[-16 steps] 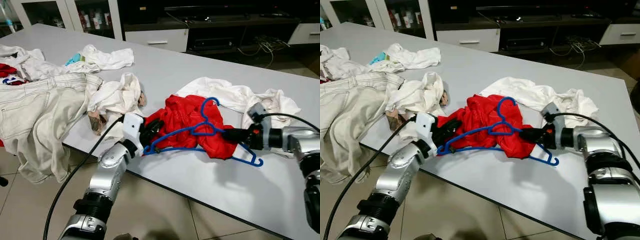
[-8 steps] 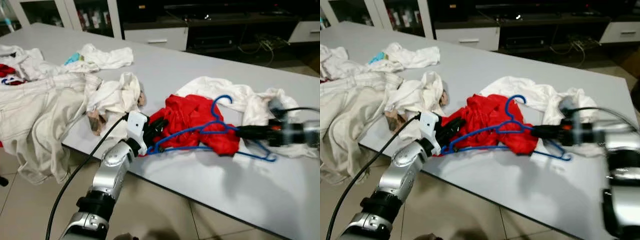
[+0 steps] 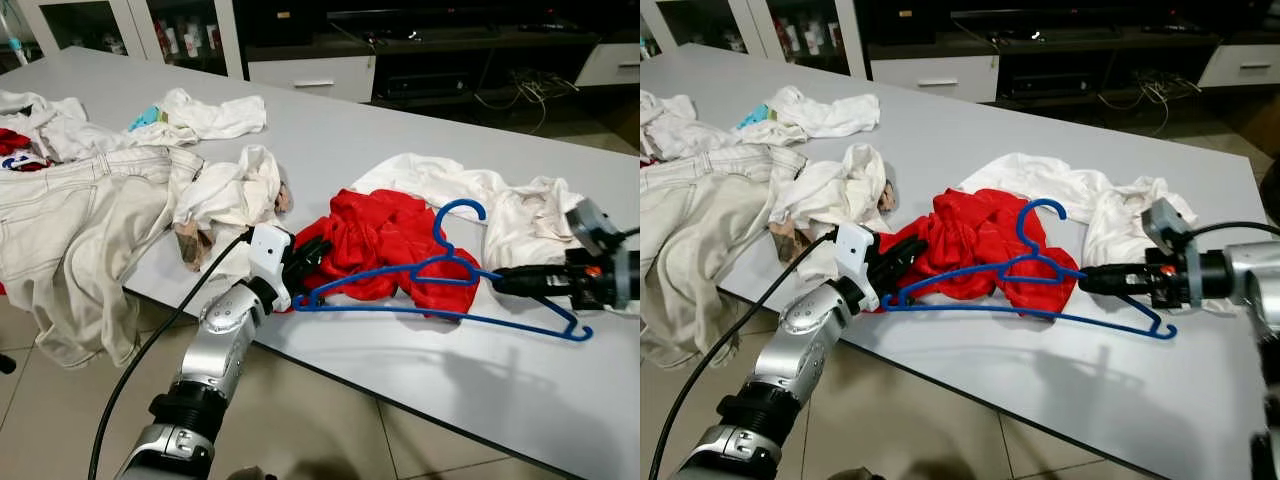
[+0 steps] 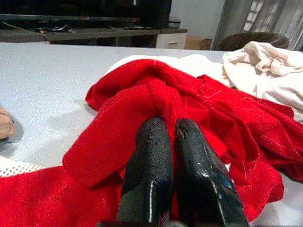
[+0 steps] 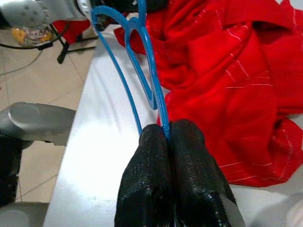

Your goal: Hang hanger

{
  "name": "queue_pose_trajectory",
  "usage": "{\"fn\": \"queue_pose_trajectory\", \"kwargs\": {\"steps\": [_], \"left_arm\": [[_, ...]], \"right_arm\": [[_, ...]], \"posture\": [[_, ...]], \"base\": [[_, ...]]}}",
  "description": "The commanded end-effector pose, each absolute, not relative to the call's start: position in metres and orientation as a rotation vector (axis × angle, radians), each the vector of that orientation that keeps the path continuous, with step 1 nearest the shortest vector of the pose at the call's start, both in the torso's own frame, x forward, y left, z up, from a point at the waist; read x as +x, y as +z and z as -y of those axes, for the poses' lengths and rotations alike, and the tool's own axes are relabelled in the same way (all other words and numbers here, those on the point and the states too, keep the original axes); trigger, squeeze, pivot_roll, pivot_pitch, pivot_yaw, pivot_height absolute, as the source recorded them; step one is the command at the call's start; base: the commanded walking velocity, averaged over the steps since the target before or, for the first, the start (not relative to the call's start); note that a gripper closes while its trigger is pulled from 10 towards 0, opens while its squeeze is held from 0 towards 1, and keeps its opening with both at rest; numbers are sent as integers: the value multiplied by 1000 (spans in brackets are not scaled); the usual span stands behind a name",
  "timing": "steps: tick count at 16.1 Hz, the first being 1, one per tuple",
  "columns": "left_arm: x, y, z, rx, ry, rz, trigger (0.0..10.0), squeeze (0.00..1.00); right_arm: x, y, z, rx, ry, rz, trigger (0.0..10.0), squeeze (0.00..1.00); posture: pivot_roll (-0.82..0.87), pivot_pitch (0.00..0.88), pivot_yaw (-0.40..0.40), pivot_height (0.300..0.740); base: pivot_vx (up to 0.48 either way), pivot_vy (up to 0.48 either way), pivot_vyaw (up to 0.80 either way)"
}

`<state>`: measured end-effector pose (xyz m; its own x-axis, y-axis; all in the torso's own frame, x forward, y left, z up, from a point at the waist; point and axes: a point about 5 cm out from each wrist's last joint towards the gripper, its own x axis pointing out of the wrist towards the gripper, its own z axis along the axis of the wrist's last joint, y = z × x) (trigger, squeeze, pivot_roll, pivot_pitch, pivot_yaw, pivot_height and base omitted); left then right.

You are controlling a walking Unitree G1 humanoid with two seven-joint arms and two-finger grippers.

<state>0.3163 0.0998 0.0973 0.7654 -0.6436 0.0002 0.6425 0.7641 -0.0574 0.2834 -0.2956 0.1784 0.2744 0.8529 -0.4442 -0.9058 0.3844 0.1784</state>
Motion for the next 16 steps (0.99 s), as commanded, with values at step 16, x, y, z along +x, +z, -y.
{"fn": "queue_pose_trajectory", "kwargs": {"steps": [16], "left_arm": [[336, 122, -121, 128, -677, 72, 10000, 0]], "right_arm": [[247, 208, 337, -58, 960, -390, 0, 0]], "posture": [[-91, 0, 40, 740]], "base": [[0, 0, 0]]}}
